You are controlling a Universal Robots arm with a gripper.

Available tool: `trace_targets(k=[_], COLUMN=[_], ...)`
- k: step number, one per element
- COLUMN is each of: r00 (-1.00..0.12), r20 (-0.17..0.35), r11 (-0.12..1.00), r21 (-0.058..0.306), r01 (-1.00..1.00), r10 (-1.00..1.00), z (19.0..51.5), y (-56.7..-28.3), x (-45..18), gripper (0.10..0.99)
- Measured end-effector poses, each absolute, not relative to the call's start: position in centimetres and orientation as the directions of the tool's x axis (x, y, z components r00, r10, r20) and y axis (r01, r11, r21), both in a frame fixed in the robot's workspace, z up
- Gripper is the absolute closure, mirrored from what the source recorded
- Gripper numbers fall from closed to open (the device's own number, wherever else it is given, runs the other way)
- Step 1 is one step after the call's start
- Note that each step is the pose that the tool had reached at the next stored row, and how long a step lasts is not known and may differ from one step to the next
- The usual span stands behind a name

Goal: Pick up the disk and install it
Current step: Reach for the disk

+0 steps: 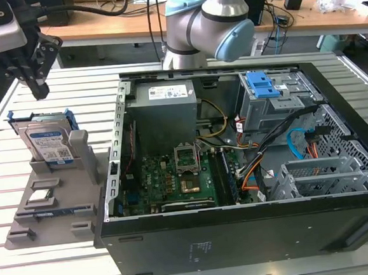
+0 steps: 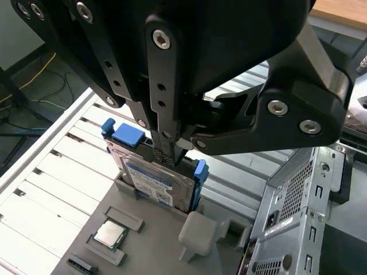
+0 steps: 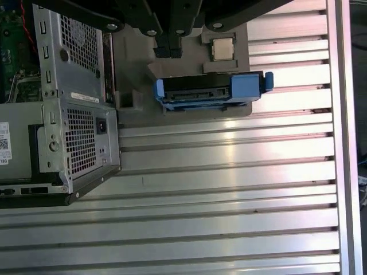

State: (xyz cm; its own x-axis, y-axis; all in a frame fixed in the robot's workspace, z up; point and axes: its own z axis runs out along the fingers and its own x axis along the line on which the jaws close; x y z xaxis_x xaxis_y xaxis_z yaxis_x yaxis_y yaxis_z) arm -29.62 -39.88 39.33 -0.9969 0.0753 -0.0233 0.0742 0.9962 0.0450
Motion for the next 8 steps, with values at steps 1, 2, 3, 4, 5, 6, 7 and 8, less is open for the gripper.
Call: trace_targets(k=[1, 2, 3, 4, 5, 6, 7, 8], r00=[-0.997, -0.997, -0.997, -0.997, -0.997, -0.997, -0.997, -0.997], r20=[-0.023, -0.023, -0.023, -0.023, -0.023, -0.023, -0.023, -0.023], r11=[0.996, 0.996, 0.996, 0.996, 0.996, 0.996, 0.996, 0.996], r21=[0.045, 0.045, 0.045, 0.045, 0.045, 0.045, 0.045, 0.045], r01=[0.074, 0.074, 0.074, 0.074, 0.074, 0.074, 0.074, 0.074], r10=[0.075, 0.075, 0.075, 0.075, 0.075, 0.075, 0.075, 0.075], z=[39.3, 39.3, 39.3, 39.3, 39.3, 39.3, 39.3, 39.3], y=[-39.9, -39.9, -39.9, -39.9, -39.9, -39.9, -39.9, -39.9], x=[-29.8, -30.0, -30.3, -30.6, -30.8, -30.9, -31.2, -31.4], gripper=[0.98, 0.98, 0.98, 0.98, 0.98, 0.98, 0.98, 0.98])
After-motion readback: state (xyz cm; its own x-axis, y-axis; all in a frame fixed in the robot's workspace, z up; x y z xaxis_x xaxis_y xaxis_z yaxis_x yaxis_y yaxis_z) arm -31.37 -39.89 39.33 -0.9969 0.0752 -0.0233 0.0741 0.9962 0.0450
